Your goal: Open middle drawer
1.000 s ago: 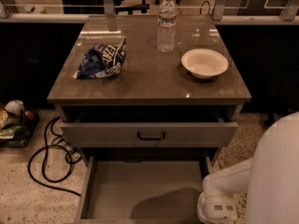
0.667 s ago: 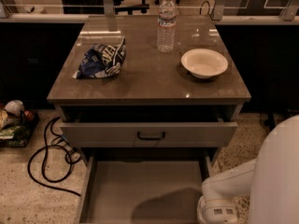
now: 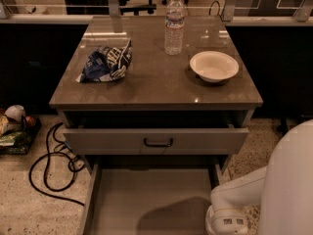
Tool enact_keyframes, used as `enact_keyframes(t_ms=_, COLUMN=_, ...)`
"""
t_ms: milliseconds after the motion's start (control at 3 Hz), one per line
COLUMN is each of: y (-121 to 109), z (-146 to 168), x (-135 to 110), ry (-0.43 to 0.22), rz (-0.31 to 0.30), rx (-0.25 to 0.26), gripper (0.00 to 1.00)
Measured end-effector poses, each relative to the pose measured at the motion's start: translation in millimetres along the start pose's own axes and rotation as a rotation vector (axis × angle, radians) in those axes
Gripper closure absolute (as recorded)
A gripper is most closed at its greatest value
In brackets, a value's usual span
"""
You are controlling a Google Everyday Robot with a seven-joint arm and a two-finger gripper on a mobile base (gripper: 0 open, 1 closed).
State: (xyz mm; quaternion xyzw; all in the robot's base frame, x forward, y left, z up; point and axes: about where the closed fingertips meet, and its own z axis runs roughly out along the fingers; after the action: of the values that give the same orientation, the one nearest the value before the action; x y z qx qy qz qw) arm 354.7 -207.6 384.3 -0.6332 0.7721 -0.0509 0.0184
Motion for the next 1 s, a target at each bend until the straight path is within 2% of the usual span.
enact_keyframes(t_ms=667, y=1.0, z=0.5, x=0.4, ry=0.001, rz=0.000, rx=-0.002, gripper=0.15)
enact_keyframes(t_ms=1000, y=1.6, z=0.9, x=0.7, ry=0.001, rz=0.000, rx=-0.003, gripper=0.00)
